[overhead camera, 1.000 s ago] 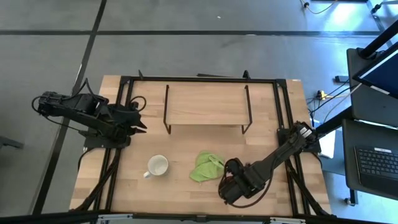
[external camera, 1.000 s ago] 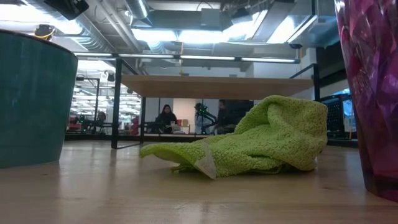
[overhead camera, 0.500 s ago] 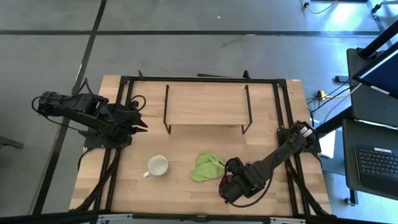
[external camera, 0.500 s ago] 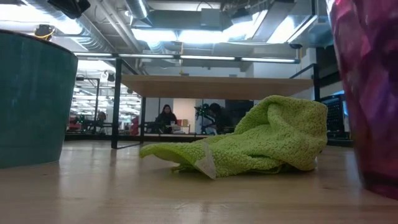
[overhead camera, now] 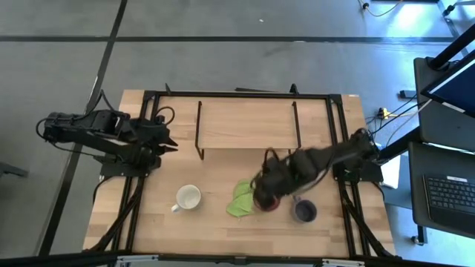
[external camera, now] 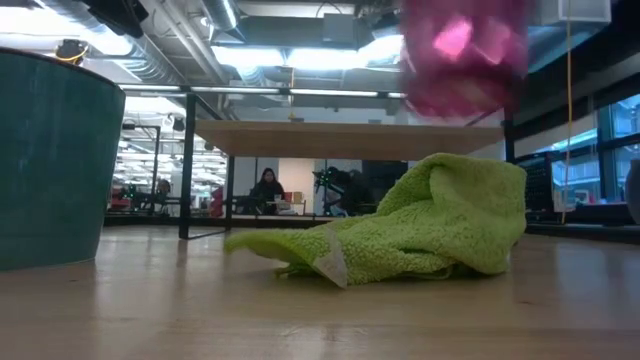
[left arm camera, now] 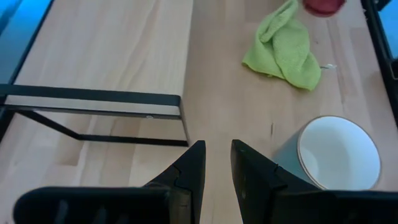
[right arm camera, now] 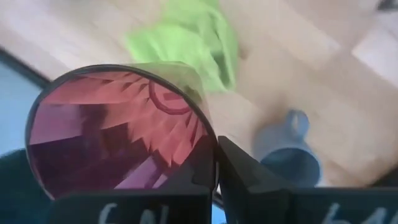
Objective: Stack small to large cups/mugs on shelf
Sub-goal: Put the red cup on the shelf
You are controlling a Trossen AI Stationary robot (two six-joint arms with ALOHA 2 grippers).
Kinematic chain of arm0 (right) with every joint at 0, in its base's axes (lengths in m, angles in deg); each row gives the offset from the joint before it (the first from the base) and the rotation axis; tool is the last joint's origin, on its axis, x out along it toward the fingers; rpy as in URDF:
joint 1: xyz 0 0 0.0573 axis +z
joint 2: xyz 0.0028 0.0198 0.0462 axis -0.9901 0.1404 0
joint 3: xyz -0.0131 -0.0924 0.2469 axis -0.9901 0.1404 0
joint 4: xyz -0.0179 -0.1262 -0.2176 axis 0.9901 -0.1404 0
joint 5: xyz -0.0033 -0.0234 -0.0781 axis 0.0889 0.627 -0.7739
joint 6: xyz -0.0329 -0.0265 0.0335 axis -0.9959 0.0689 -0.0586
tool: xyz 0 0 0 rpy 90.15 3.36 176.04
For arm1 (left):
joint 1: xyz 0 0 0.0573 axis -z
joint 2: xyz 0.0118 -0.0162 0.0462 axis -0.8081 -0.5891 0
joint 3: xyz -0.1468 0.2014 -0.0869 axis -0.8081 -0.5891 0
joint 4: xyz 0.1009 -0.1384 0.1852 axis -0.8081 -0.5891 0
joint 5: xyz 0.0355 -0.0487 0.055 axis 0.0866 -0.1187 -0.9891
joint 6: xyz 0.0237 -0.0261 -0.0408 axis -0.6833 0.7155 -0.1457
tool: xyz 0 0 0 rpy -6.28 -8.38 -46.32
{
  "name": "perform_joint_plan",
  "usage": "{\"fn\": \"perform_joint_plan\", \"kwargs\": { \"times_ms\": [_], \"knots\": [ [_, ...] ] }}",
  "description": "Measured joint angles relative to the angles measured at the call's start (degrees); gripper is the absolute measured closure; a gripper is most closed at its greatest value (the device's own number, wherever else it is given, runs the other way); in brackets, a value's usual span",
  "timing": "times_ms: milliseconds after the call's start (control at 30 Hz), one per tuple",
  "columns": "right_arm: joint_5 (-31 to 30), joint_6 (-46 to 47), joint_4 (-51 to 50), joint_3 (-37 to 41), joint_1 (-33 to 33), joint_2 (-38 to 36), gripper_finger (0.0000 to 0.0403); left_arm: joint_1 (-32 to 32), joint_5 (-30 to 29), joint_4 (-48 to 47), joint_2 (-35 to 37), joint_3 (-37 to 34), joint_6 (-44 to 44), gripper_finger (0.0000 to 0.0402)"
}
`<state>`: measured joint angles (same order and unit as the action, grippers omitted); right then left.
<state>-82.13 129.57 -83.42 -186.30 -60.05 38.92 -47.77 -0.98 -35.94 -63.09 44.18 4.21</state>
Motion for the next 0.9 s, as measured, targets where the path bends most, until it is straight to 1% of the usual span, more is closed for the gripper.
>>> {"fn": "perform_joint_plan", "kwargs": {
  "times_ms": [67,133,333,433,533,633,733,900],
  "knots": [
    [-1.0,-2.4,0.1,-1.5,-2.4,-1.5,0.0393,-0.9,0.0,0.4,0.0,0.0,-0.6,0.0331],
    [-3.2,-4.6,0.0,-1.3,-4.8,-3.1,0.0393,-1.7,0.0,0.6,0.0,0.0,-0.9,0.0331],
    [-4.9,-11.9,0.0,4.5,-12.8,-8.3,0.0393,-3.8,0.0,0.6,0.0,0.0,-1.0,0.0331],
    [-5.9,-15.9,-0.2,6.0,-17.1,-11.3,0.0393,-4.6,0.0,0.5,0.0,0.0,-1.0,0.0331],
    [-6.5,-17.0,-0.1,5.7,-21.0,-15.1,0.0393,-5.4,0.0,0.3,0.0,0.0,-1.2,0.0331],
    [-8.5,-17.6,-0.1,4.9,-23.1,-19.4,0.0393,-6.1,0.0,0.2,0.0,0.0,-1.2,0.0331],
    [-9.1,-17.7,-0.1,4.9,-25.1,-23.0,0.0393,-7.0,0.0,0.2,0.0,0.0,-1.2,0.0331],
    [-9.7,-20.3,-0.1,4.8,-28.9,-24.8,0.0393,-9.0,0.0,0.2,0.0,0.0,-1.6,0.0331]
  ]
}}
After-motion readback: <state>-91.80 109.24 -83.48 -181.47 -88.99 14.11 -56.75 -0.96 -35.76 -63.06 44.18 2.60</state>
